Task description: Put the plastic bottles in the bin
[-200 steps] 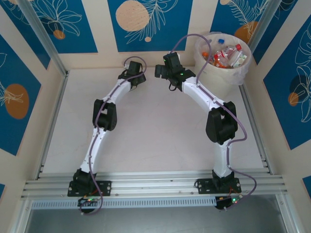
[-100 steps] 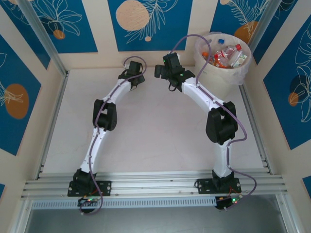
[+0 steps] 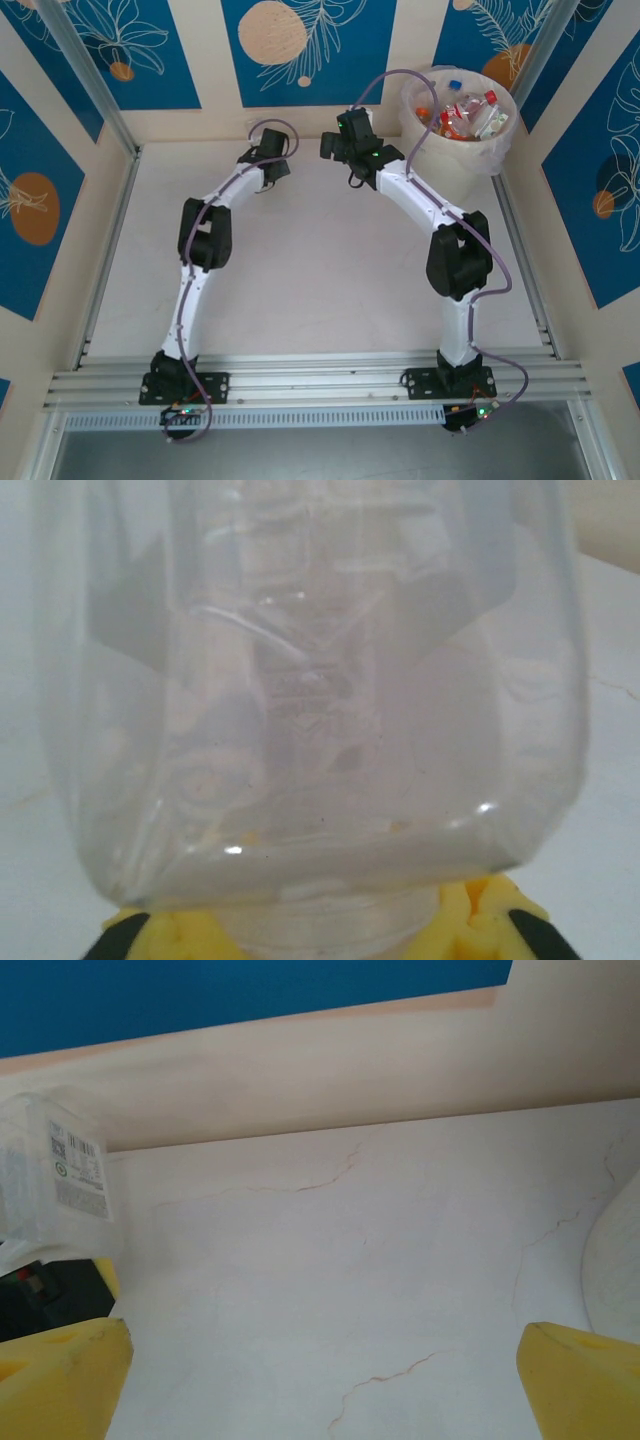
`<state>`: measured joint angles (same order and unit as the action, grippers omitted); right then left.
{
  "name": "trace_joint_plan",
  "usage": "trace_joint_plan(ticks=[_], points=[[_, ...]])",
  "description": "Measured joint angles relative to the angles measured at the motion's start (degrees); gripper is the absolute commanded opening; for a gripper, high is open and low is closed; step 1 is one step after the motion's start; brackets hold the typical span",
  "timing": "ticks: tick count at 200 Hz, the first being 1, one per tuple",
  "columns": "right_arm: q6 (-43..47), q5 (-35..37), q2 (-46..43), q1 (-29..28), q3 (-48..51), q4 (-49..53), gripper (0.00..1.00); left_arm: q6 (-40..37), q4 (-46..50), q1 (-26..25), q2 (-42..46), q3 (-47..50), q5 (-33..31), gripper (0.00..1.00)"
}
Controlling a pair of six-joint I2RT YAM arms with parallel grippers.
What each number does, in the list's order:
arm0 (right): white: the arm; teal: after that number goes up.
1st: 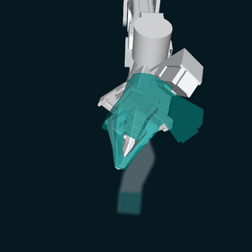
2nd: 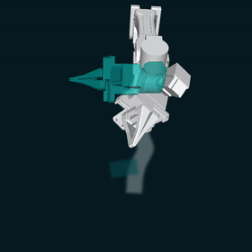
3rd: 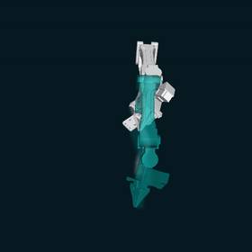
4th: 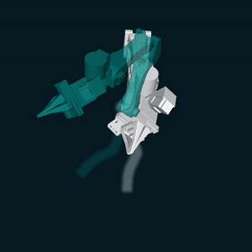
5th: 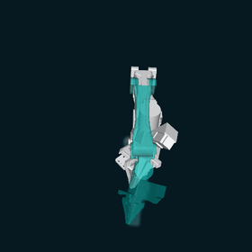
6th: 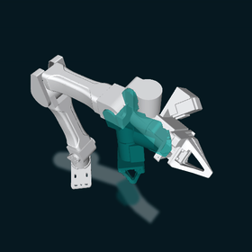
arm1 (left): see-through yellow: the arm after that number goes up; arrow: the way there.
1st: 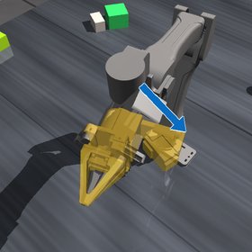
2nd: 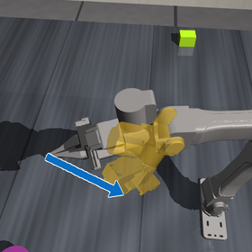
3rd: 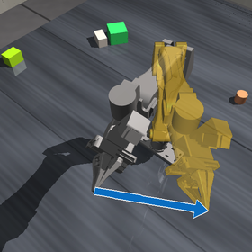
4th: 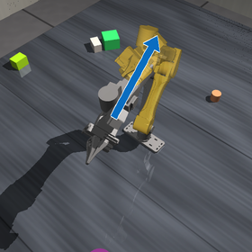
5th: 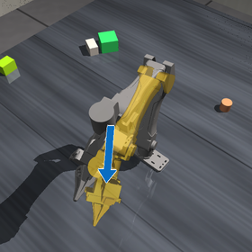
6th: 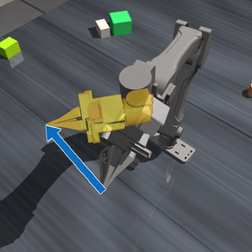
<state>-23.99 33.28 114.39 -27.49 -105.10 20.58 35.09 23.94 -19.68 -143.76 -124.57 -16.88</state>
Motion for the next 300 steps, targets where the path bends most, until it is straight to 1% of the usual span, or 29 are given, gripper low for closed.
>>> trace_joint_plan(ticks=[48, 78, 116, 133, 153, 182, 201, 226, 253, 300], points=[[-0.02, 0.22, -2.23, -0.04, 0.42, 0.00, 0.99, -1.27, -5.97, -0.02, 8.85, 12.41, -0.11, 0.06], [-0.04, -0.04, -3.87, -0.07, 1.33, 0.50, 0.99, -3.82, -10.47, -0.50, 14.34, 20.87, 0.02, 0.04], [-0.09, -0.76, -11.91, -0.26, 6.05, 1.57, 0.99, -8.79, -16.13, -1.90, 22.93, 30.82, 1.86, 0.03], [-0.92, -3.10, -16.81, 0.28, 7.76, 1.73, 0.99, -11.34, -18.69, -3.50, 27.76, 34.27, 3.91, 0.03], [-3.72, -10.32, -22.43, 2.56, 9.73, 1.53, 0.99, -13.22, -22.36, -5.44, 33.44, 38.05, 7.74, 0.03], [-9.97, -25.86, -28.13, 10.64, 13.77, -1.05, 0.99, -15.23, -28.04, -7.63, 40.98, 43.50, 15.26, 0.03], [-12.96, -35.10, -29.97, 14.82, 17.44, -3.89, 0.99, -15.78, -30.38, -8.48, 43.45, 44.65, 21.20, 0.03], [-16.39, -45.27, -31.45, 16.70, 22.86, -8.00, 0.99, -14.56, -33.55, -8.90, 44.98, 45.53, 29.22, 0.03], [-19.52, -52.11, -32.70, 18.18, 27.74, -12.98, 0.99, -10.38, -36.85, -8.96, 45.99, 46.82, 37.03, 0.03], [-25.35, -61.70, -33.66, 20.74, 35.17, -27.96, 0.99, -0.90, -42.18, -8.96, 47.71, 46.95, 46.75, 0.04]])
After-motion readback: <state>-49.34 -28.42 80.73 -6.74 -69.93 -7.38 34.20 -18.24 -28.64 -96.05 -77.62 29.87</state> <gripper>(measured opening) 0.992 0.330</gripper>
